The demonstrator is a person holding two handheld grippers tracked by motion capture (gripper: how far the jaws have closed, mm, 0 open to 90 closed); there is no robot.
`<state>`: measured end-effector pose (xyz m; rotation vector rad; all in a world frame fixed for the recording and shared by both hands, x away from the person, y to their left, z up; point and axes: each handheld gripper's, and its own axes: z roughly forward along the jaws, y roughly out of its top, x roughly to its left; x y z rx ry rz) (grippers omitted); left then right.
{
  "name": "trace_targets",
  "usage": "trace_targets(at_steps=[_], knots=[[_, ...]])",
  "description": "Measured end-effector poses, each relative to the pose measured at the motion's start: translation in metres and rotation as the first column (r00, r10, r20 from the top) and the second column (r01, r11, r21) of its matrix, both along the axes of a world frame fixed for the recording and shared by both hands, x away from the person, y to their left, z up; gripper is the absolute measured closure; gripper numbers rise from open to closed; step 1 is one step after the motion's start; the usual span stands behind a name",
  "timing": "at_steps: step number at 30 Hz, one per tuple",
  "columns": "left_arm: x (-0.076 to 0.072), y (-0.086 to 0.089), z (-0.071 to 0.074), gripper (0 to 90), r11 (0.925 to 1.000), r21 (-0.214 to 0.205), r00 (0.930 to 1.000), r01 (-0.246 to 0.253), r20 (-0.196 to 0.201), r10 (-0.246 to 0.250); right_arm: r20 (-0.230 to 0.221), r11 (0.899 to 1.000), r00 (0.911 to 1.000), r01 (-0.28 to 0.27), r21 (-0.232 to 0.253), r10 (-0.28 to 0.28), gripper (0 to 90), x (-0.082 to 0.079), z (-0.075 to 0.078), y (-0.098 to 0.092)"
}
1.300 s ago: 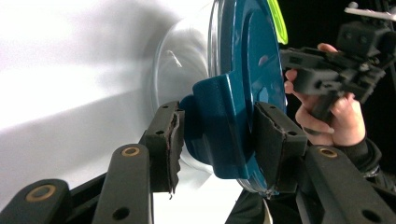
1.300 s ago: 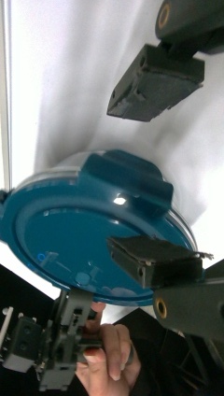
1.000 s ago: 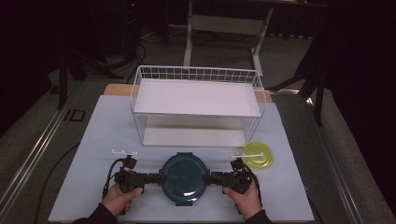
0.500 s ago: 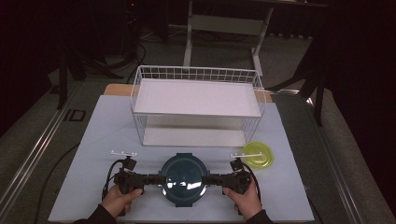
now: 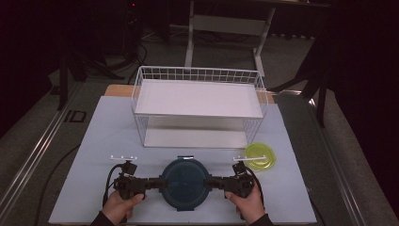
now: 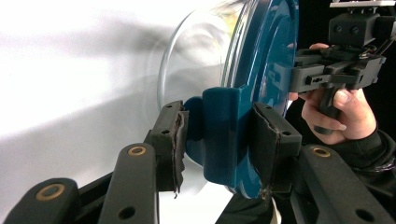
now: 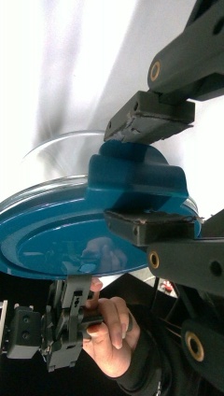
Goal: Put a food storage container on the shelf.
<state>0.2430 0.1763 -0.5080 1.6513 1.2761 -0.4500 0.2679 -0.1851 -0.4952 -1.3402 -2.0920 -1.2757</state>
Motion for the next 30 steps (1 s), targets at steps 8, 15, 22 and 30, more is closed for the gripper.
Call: trace_targets(at_steps=[8, 15, 22, 30], knots=[[0.002, -0.002, 0.012, 57.0, 0.9998, -0.019, 0.9997, -0.005, 0.022, 0.005, 0.03, 1.0, 0.9994, 0.016, 0.006, -0.016, 55.2, 0.001, 0.013, -0.003], [0.008, -0.003, 0.034, 56.9, 0.9994, -0.031, 0.9986, -0.016, 0.05, 0.017, 0.066, 0.999, 0.9974, 0.028, 0.015, -0.029, 55.2, 0.004, 0.035, -0.004], [0.016, -0.006, 0.062, 57.0, 0.9996, -0.026, 0.995, -0.014, 0.098, 0.016, 0.104, 0.999, 0.9938, 0.037, 0.027, -0.039, 55.2, 0.01, 0.06, -0.007], [0.029, -0.011, 0.089, 57.0, 0.9996, -0.028, 0.9916, -0.008, 0.129, 0.012, 0.143, 0.998, 0.9882, 0.049, 0.039, -0.054, 55.3, 0.019, 0.087, -0.012]])
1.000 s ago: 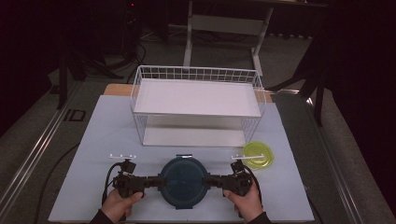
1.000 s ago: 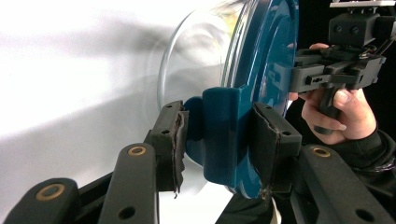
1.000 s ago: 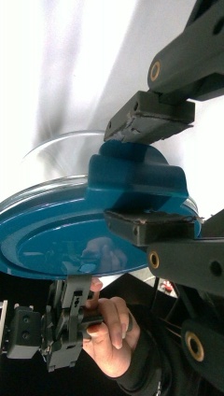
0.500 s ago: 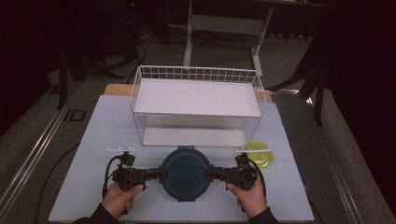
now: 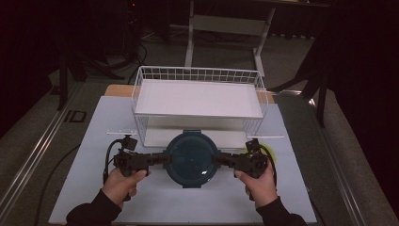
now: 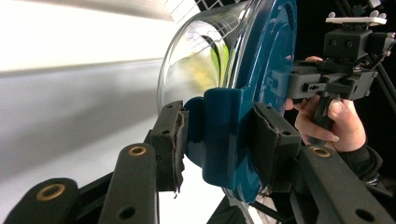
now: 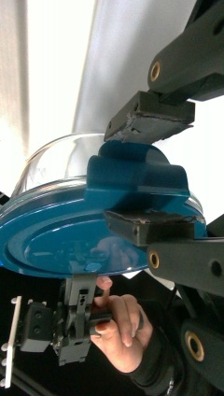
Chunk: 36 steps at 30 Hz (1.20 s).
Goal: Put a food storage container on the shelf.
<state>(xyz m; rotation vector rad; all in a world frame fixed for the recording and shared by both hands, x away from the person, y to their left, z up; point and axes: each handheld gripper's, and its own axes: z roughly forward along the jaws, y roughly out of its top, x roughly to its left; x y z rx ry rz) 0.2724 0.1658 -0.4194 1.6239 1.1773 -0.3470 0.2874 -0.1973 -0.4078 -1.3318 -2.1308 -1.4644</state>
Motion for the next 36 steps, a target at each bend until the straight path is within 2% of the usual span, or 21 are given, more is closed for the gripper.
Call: trace_targets(at_steps=[7, 17, 25, 33, 36], knots=[[0.016, -0.003, 0.028, 57.0, 1.0, -0.005, 0.9991, -0.006, 0.042, 0.006, 0.027, 1.0, 0.9995, 0.014, 0.021, -0.014, 55.3, 0.014, 0.024, -0.003], [0.049, -0.007, 0.064, 57.0, 0.9999, -0.012, 0.9963, -0.008, 0.085, 0.009, 0.06, 0.998, 0.9971, 0.043, 0.04, -0.046, 55.4, 0.04, 0.059, -0.008], [0.073, -0.009, 0.08, 56.9, 0.9996, -0.024, 0.9943, -0.017, 0.105, 0.02, 0.077, 0.998, 0.9951, 0.059, 0.039, -0.062, 55.4, 0.062, 0.079, -0.009], [0.1, -0.01, 0.089, 56.9, 0.9991, -0.018, 0.9939, -0.038, 0.103, 0.04, 0.058, 0.996, 0.9952, 0.077, 0.046, -0.079, 55.4, 0.089, 0.086, -0.01], [0.109, -0.01, 0.09, 56.9, 0.9985, -0.031, 0.9939, -0.044, 0.1, 0.047, 0.047, 0.995, 0.9948, 0.089, 0.046, -0.091, 55.3, 0.097, 0.087, -0.01]])
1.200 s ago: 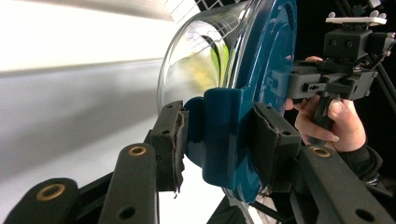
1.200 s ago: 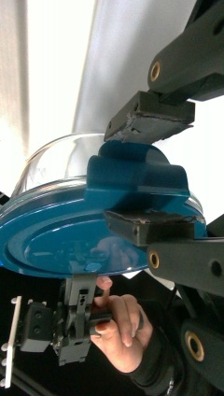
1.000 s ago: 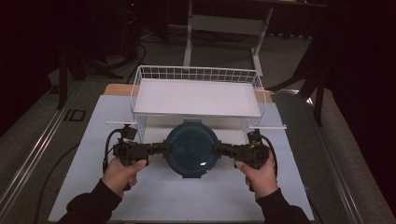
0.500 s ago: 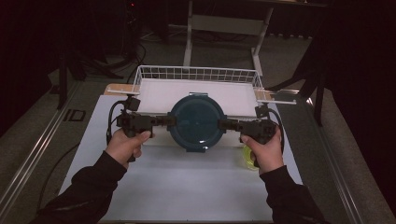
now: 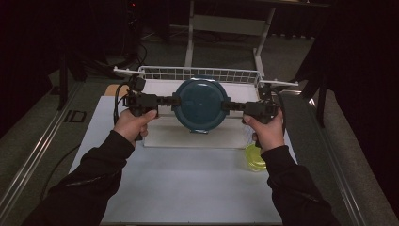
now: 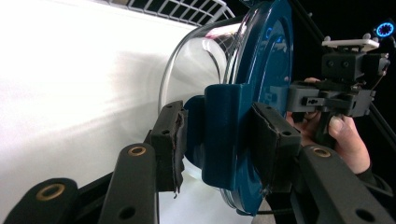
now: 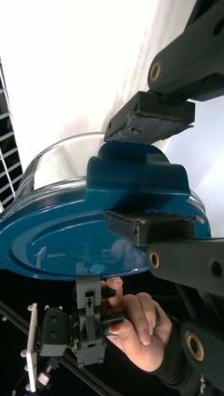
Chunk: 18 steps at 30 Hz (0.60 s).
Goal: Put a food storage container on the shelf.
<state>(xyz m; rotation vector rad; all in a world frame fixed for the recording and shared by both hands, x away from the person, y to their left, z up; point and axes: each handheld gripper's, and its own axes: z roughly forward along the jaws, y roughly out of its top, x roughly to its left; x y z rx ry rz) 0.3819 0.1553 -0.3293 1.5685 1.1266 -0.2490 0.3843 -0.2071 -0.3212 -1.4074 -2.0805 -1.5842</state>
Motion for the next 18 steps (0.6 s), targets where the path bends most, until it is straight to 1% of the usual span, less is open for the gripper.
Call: trace_targets(at_steps=[2, 4, 6, 8, 10, 13, 16, 18], knots=[[0.004, -0.001, 0.002, 57.0, 0.9999, -0.007, 0.9998, -0.008, 0.016, 0.008, -0.01, 1.0, 0.9999, 0.006, 0.025, -0.006, 55.3, 0.005, -0.001, -0.002], [0.008, -0.001, 0.003, 57.0, 0.9998, -0.018, 0.9999, -0.012, 0.002, 0.012, -0.016, 0.999, 0.9998, 0.011, 0.035, -0.011, 55.3, 0.009, 0.001, -0.003], [0.012, 0.0, 0.002, 56.9, 0.9994, -0.034, 0.9999, -0.006, -0.015, 0.006, -0.031, 0.999, 0.9993, 0.021, 0.041, -0.02, 55.1, 0.012, 0.001, -0.003], [0.015, -0.001, 0.0, 56.8, 0.9985, -0.052, 0.9995, -0.018, -0.027, 0.017, -0.048, 0.998, 0.9986, 0.025, 0.049, -0.023, 54.8, 0.015, 0.001, -0.003], [0.018, -0.001, -0.002, 56.6, 0.9972, -0.071, 0.9992, -0.024, -0.032, 0.022, -0.065, 0.998, 0.9975, 0.031, 0.052, -0.028, 54.4, 0.019, 0.001, -0.004], [0.022, 0.0, -0.007, 56.1, 0.9943, -0.103, 0.9987, -0.03, -0.043, 0.026, -0.071, 0.998, 0.9964, 0.05, 0.044, -0.047, 53.2, 0.022, 0.002, -0.003], [0.027, 0.001, -0.01, 55.2, 0.993, -0.114, 0.998, -0.029, -0.058, 0.023, -0.082, 0.998, 0.9952, 0.057, 0.037, -0.054, 51.8, 0.026, 0.002, -0.002], [0.031, 0.001, -0.012, 54.3, 0.9934, -0.11, 0.9974, -0.032, -0.067, 0.025, -0.093, 0.998, 0.9941, 0.059, 0.035, -0.056, 50.8, 0.029, 0.001, -0.003]])
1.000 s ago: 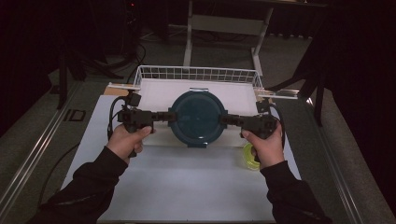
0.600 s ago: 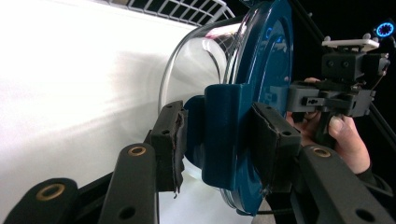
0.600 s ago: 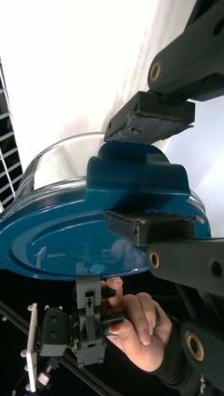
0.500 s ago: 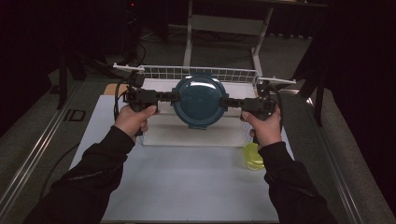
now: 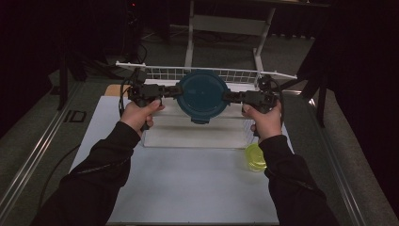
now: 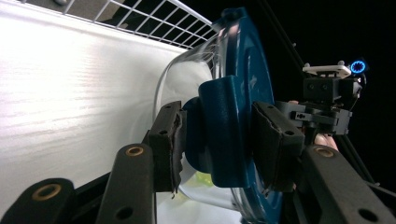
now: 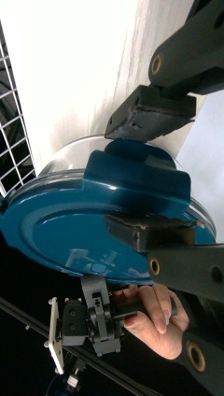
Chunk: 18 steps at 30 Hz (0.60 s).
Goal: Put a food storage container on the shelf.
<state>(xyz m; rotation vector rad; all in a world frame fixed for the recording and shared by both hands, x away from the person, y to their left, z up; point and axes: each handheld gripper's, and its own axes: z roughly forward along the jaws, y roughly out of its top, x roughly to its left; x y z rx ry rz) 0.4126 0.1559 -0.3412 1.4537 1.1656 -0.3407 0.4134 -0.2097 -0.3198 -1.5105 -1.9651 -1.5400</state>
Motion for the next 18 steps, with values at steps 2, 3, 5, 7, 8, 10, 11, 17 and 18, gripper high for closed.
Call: trace_targets(at_steps=[2, 3, 5, 7, 8, 10, 11, 17, 18], knots=[[0.002, -0.001, -0.003, 53.1, 0.9998, 0.015, 0.9999, -0.014, -0.003, 0.014, -0.003, 1.0, 0.9999, 0.016, -0.015, -0.016, 48.8, 0.003, -0.001, 0.001], [0.003, -0.002, -0.004, 52.8, 0.9996, 0.018, 0.9998, -0.021, -0.001, 0.021, -0.003, 0.999, 0.9998, 0.021, -0.03, -0.021, 47.9, 0.005, -0.001, 0.002], [0.004, -0.003, -0.004, 53.2, 0.9994, 0.018, 0.9995, -0.029, 0.012, 0.029, -0.002, 0.999, 0.9994, 0.035, -0.038, -0.035, 48.5, 0.007, -0.001, 0.002], [0.004, -0.004, -0.003, 53.2, 0.9992, 0.032, 0.9994, -0.026, 0.024, 0.025, -0.002, 0.998, 0.9991, 0.043, -0.046, -0.043, 49.0, 0.009, 0.001, 0.002], [0.003, -0.005, -0.002, 53.2, 0.9988, 0.04, 0.999, -0.027, 0.035, 0.026, -0.003, 0.998, 0.9991, 0.043, -0.048, -0.043, 48.7, 0.009, 0.001, 0.002], [0.001, -0.005, 0.0, 52.4, 0.9978, 0.059, 0.9983, -0.029, 0.053, 0.026, 0.004, 0.998, 0.9991, 0.042, -0.05, -0.042, 45.7, 0.008, 0.002, 0.002], [0.0, -0.006, 0.001, 51.0, 0.9967, 0.074, 0.9971, -0.033, 0.071, 0.028, 0.015, 0.997, 0.999, 0.044, -0.057, -0.043, 45.3, 0.006, 0.003, 0.002], [-0.01, -0.001, 0.009, 45.3, 0.9934, 0.091, 0.9891, -0.069, 0.136, 0.056, 0.093, 0.994, 0.9939, 0.068, -0.085, -0.06, 44.9, -0.004, 0.01, -0.002], [-0.012, 0.001, 0.01, 45.2, 0.9931, 0.093, 0.9887, -0.072, 0.138, 0.059, 0.101, 0.994, 0.9936, 0.059, -0.09, -0.05, 45.2, -0.007, 0.012, -0.002]])
